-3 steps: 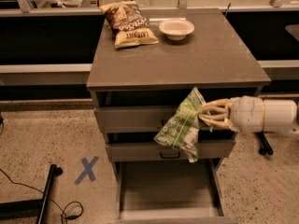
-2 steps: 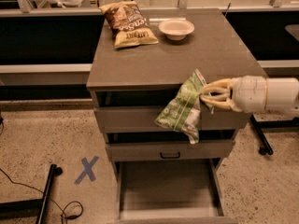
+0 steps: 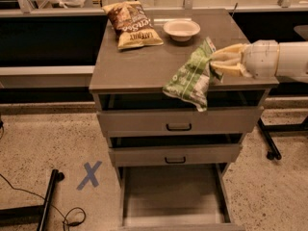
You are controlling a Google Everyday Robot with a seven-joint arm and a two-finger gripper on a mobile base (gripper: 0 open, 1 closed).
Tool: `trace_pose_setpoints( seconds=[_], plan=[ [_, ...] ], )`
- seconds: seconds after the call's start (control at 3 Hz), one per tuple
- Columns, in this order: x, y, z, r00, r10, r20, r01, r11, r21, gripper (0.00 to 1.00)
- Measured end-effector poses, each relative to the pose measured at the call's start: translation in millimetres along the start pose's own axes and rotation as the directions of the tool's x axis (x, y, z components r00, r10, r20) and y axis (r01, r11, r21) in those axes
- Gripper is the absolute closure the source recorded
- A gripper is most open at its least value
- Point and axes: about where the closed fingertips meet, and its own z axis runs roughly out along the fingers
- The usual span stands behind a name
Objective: Pick green jalapeno chip bag from bottom drawer and place on counter
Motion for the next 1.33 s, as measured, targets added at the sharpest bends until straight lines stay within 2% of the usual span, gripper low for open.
trace_pose_setpoints(
  seconds=[0.33, 0.67, 1.0, 1.33],
  plan=[
    [3.7, -43.4, -4.8, 0.998, 0.064, 0.026, -0.065, 0.9951, 0.075, 1.00],
    [22.9, -75.5, -18.4, 0.986, 0.162, 0.033, -0.165, 0.9657, 0.200, 0.97],
    [20.4, -71.8, -14.2, 0.988, 0.152, 0.034, -0.156, 0.9708, 0.183, 0.74],
    [19.7, -71.6, -10.7, 0.988, 0.152, 0.037, -0.156, 0.9715, 0.178, 0.50]
  ],
)
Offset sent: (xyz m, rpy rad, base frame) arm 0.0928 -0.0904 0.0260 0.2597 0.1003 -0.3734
